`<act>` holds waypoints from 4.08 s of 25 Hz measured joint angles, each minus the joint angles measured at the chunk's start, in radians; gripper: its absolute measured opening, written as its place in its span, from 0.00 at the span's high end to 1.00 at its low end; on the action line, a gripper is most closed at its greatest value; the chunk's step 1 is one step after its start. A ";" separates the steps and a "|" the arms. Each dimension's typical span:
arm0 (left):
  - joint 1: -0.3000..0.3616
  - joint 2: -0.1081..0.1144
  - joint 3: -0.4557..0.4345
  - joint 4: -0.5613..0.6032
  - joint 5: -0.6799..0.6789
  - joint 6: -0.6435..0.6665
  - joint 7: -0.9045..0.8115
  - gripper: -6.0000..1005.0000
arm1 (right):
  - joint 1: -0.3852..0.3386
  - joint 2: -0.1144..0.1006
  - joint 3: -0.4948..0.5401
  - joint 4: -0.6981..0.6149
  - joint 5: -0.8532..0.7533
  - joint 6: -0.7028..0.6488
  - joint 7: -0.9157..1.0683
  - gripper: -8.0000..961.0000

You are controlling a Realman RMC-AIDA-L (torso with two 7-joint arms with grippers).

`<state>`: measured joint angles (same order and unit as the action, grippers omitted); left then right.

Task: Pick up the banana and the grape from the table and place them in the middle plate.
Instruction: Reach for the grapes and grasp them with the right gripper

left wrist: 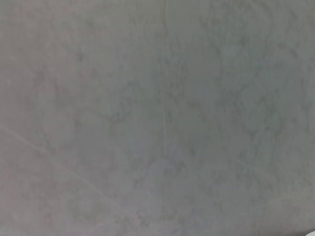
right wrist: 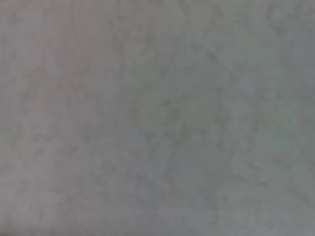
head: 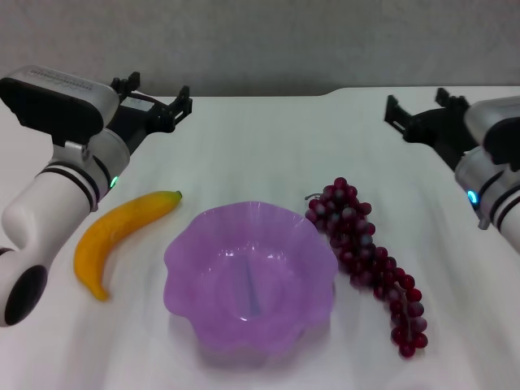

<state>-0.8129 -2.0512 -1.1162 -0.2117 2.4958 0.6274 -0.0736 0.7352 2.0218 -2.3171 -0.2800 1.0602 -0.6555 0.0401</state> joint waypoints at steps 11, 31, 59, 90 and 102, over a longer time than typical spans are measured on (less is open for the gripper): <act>0.003 0.002 0.002 0.003 0.000 0.000 0.007 0.14 | -0.006 -0.002 -0.006 0.015 0.043 -0.023 -0.005 0.09; 0.017 0.010 -0.004 0.050 0.000 0.005 0.011 0.14 | 0.115 -0.017 0.008 -0.021 0.041 0.229 -0.005 0.11; 0.047 0.018 -0.028 0.048 -0.002 0.002 0.039 0.14 | 0.010 -0.010 0.702 -0.398 -0.354 0.861 -0.312 0.13; 0.040 0.017 -0.028 0.046 0.000 0.004 0.040 0.14 | -0.074 -0.004 0.414 -0.462 -0.258 0.886 -0.315 0.15; 0.035 0.014 -0.028 0.046 0.000 0.006 0.040 0.14 | -0.077 -0.003 0.369 -0.422 -0.255 0.868 -0.312 0.16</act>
<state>-0.7775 -2.0371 -1.1443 -0.1658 2.4957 0.6331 -0.0339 0.6580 2.0187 -1.9484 -0.7018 0.8055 0.2127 -0.2720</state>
